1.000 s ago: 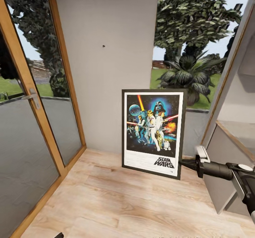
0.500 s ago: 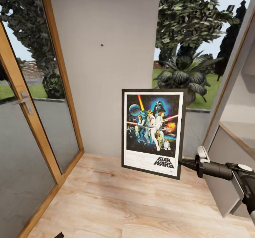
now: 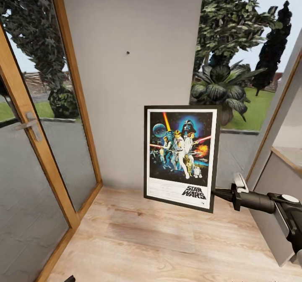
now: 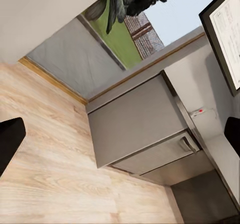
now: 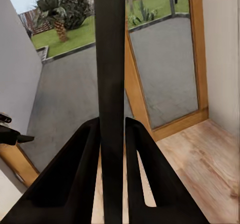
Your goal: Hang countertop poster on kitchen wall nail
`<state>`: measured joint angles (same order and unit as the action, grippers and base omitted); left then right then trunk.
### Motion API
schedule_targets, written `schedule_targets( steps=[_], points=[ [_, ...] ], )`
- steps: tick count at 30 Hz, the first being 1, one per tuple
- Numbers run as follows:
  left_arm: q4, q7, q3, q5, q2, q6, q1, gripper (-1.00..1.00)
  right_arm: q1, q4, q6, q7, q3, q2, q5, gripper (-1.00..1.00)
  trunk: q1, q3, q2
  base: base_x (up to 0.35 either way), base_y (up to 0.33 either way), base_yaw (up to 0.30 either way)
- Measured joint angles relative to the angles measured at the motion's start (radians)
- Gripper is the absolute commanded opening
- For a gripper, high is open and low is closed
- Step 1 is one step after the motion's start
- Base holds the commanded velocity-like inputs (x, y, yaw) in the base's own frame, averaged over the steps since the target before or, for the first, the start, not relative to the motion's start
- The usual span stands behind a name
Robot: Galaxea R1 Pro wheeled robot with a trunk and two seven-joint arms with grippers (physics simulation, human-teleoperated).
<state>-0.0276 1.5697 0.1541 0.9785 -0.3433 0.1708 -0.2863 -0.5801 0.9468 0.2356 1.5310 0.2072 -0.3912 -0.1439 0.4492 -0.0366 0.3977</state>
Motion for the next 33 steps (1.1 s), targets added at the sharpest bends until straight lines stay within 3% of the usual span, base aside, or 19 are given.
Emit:
schedule_targets(
  steps=[13,21,33],
  points=[
    [0.000,0.000,0.000,0.000,-0.002,0.001,0.000,1.00,0.000,0.000,0.000,0.000,0.000,0.000,0.000,-1.00,0.000,0.009,0.000,0.012,0.018,-0.269],
    [0.000,0.000,0.000,0.000,-0.003,0.002,0.000,1.00,0.000,0.000,0.000,0.000,0.000,0.000,0.000,-1.00,0.000,0.010,0.000,0.000,0.043,-0.052],
    [0.000,0.000,0.000,0.000,-0.003,0.002,0.000,1.00,0.000,0.000,0.000,0.000,0.000,0.006,0.001,-1.00,0.000,0.010,0.000,0.000,0.243,-0.006]
  ],
)
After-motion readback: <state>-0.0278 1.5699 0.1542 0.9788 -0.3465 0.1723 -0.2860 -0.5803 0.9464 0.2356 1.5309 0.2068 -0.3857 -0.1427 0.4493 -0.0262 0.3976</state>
